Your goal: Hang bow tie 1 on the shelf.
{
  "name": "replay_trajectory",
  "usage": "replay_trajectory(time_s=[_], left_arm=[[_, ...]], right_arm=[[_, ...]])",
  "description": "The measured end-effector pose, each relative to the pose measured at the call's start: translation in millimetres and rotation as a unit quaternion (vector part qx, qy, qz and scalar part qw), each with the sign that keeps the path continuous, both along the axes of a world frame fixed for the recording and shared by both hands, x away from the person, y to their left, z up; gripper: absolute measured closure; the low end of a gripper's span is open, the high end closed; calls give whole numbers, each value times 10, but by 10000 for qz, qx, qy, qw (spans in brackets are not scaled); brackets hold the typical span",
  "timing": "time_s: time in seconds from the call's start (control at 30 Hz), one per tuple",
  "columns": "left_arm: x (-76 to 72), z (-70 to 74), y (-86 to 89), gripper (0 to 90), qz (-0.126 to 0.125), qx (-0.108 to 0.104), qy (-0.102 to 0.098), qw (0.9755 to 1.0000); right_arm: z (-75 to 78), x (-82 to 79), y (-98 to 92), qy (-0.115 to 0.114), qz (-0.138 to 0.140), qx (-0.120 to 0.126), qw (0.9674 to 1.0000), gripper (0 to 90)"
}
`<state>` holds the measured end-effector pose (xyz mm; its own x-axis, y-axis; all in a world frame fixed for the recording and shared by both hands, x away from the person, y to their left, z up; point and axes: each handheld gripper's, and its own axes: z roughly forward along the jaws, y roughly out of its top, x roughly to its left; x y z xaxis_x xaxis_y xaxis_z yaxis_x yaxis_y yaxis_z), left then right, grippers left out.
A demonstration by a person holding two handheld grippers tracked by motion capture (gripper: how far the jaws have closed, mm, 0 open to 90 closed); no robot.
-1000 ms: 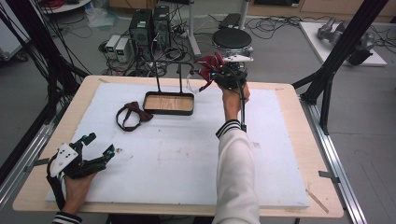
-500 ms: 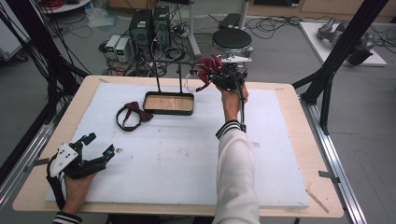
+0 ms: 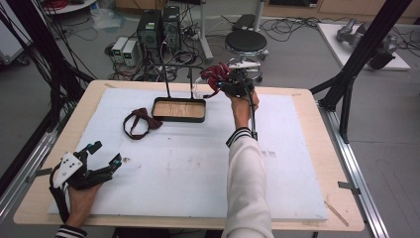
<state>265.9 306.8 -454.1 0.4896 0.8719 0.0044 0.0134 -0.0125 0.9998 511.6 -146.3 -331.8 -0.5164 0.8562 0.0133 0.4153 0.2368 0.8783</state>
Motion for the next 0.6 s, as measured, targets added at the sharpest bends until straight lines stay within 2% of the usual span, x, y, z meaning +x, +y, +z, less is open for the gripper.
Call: replay_trajectory(time_s=[0.13, 0.27, 0.33, 0.5, 0.57, 0.6], left_arm=[[0, 0, 0, 155, 0, 2, -1, 10000], [0, 0, 0, 155, -1, 9, 0, 10000], [-1, 0, 0, 155, 0, 12, -2, 10000], [-1, 0, -1, 155, 2, 13, -3, 10000], [-1, 0, -1, 155, 2, 11, -5, 10000], [-2, 1, 0, 155, 0, 21, -3, 10000]], right_arm=[[-17, 15, 2, 26, 33, 30, 10000, 653], [-28, 23, 4, 68, 98, 64, 9999, 603], [-33, 30, 2, 80, 66, 119, 9999, 494], [-33, 30, -24, 177, 57, 243, 9995, 316], [-29, 28, -32, 182, 55, 275, 9994, 294], [-19, 20, -49, 166, 53, 299, 9994, 243]])
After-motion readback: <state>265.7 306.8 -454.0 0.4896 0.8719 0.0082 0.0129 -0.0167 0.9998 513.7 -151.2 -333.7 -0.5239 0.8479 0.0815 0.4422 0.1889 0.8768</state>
